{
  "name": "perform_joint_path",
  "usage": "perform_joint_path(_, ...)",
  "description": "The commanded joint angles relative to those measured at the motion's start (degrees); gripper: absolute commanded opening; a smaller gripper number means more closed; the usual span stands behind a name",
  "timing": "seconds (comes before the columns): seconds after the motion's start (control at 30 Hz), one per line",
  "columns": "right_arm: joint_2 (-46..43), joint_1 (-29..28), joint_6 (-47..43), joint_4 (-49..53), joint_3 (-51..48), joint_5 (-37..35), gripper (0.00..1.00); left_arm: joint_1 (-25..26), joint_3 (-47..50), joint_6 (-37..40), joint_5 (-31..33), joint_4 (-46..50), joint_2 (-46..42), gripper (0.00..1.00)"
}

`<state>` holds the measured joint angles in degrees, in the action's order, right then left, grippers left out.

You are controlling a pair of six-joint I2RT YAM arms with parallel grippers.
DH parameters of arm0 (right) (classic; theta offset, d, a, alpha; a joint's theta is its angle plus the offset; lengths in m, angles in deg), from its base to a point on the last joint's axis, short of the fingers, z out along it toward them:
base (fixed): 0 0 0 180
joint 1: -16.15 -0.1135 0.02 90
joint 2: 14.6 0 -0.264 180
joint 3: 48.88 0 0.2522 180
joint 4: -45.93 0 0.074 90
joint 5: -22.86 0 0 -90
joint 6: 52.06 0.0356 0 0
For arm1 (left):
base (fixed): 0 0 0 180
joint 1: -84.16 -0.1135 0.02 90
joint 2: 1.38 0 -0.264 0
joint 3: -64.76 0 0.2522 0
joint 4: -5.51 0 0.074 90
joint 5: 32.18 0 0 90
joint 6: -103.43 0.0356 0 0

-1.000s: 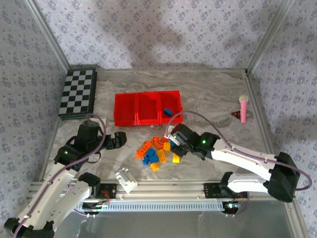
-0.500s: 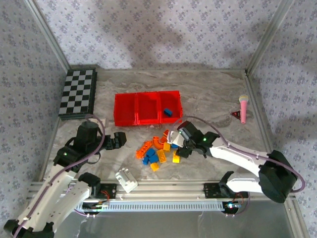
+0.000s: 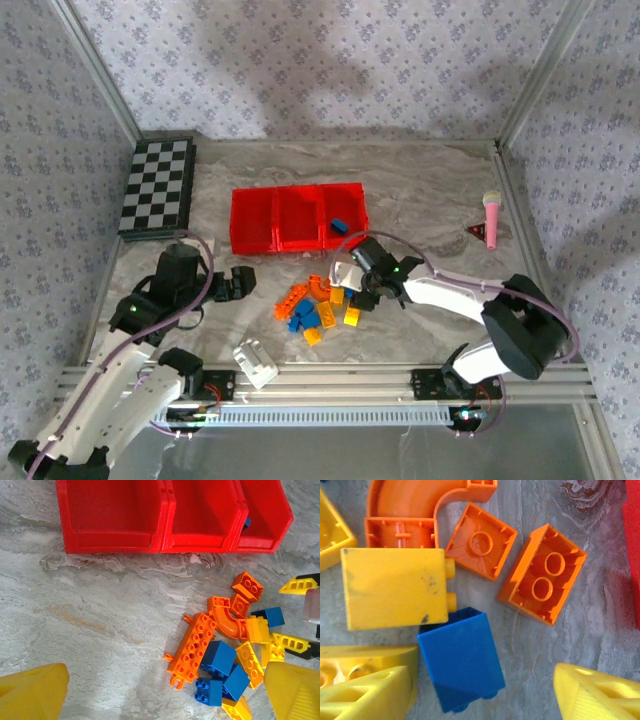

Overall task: Sort the legos into containers by color
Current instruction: Pick up the lego from the center of the table, then place the lego in the container.

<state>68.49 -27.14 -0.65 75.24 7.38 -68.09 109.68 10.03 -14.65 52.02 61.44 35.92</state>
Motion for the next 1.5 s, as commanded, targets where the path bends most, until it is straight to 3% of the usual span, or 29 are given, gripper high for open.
perform_joint_path(0.0,2.58,0.31,-1.73,-0.42,2.83,0.81,0.75,0.32,-0.1,0.87,-1.32,-0.95,0.4,1.0)
perform_joint_path(0.53,7.02,2.47,-2.6,2.67,5.16,2.84,0.62,0.32,-0.15,0.92,-1.59,-1.02,0.32,1.0)
perform_joint_path(0.67,6.5,3.09,-2.46,4.03,5.09,3.39,0.53,0.32,-0.12,0.92,-1.49,-0.99,0.31,1.0)
perform_joint_path(0.83,3.69,3.3,-1.39,5.06,4.41,2.63,0.27,0.32,-0.11,0.92,-1.47,-1.03,0.34,1.0)
perform_joint_path(1.23,-9.78,4.74,5.91,5.85,5.71,-0.13,0.16,0.32,-0.07,0.92,-1.5,-1.01,0.31,1.0)
perform_joint_path(1.47,-8.15,7.48,17.85,2.51,16.39,-3.05,0.07,0.32,-0.25,0.94,-0.71,-0.77,0.04,1.0)
